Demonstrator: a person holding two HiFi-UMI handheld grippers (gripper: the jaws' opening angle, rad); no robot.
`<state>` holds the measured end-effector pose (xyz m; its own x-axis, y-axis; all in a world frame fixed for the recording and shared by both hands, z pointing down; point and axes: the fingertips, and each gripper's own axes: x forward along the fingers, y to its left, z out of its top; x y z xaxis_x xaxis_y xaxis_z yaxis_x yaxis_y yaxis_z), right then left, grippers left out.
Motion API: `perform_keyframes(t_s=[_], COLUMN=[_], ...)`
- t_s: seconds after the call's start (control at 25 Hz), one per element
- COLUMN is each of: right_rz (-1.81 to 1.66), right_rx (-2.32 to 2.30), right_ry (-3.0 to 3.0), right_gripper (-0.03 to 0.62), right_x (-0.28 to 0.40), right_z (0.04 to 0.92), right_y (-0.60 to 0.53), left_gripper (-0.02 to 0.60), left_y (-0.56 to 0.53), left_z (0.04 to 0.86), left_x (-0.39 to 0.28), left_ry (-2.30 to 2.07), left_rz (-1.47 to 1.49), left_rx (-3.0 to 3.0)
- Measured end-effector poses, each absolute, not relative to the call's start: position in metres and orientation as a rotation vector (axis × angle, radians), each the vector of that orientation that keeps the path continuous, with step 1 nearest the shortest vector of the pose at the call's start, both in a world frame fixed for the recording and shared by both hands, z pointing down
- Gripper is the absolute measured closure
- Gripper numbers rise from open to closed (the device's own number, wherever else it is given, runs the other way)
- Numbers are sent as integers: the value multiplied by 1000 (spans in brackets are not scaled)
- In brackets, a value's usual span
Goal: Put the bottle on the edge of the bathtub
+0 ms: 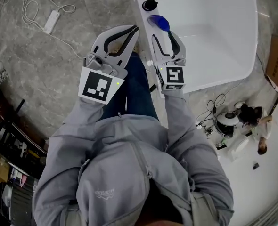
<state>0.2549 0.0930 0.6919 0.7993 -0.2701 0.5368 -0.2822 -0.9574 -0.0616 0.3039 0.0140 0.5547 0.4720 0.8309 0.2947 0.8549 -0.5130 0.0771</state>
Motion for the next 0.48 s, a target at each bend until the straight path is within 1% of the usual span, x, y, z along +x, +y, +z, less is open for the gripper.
perform_keyframes(t_s=[0.16, 0.24, 0.28, 0.4, 0.48], right_rz=[878, 864, 850, 790, 749], right_rx=[2992, 3014, 3012, 2991, 2991], right_ry=[-456, -449, -449, -471, -490], right_gripper=[395, 408, 424, 528, 576], right_x=[255, 256, 255, 255, 257], right_z=[660, 640, 631, 596, 569], right_y=[89, 90, 90, 88, 84], left_gripper=[569, 570, 569, 570, 569], left_y=[8, 7, 6, 0, -4], left_z=[542, 534, 528, 510, 495], left_x=[306, 304, 304, 301, 298], left_ry=[-1483, -1477, -1476, -1463, -1445], left_rz=[-460, -456, -450, -428, -418], left_rx=[-2658, -2670, -2675, -2700, -2713])
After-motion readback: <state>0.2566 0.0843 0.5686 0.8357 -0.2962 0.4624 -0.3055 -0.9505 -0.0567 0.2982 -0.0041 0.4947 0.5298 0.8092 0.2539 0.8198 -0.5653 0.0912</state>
